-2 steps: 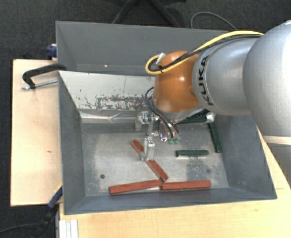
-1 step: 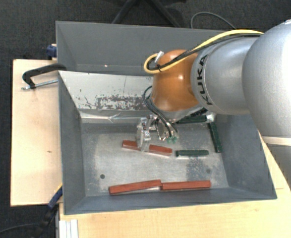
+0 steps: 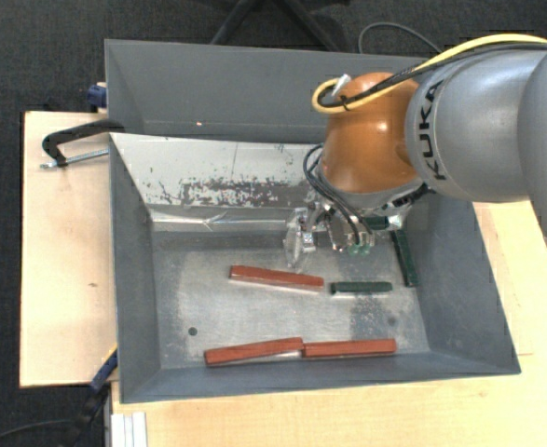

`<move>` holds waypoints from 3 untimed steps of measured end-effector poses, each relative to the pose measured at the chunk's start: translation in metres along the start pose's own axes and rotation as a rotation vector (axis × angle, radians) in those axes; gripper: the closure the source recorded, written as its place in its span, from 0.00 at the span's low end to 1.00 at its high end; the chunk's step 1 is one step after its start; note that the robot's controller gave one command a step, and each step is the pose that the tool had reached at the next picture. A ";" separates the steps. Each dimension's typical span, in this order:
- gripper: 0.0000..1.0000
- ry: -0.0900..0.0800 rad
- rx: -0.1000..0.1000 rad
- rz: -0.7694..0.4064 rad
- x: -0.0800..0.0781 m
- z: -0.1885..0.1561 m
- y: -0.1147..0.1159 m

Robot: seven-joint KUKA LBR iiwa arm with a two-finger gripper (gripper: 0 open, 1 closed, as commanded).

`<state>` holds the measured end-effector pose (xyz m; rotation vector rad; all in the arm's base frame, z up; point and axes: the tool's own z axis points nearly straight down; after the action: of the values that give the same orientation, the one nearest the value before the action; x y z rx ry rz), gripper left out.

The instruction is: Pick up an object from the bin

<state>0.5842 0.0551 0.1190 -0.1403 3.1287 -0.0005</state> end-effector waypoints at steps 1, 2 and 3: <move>0.00 0.004 -0.002 -0.003 0.001 0.003 0.002; 0.00 0.008 -0.007 -0.035 -0.011 0.050 0.082; 0.00 0.004 -0.003 -0.035 -0.016 0.048 0.064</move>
Offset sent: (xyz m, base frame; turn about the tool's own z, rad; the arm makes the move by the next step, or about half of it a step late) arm 0.0000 0.0000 0.0000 0.0000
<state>0.5952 0.1205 0.0713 -0.1951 3.1295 0.0030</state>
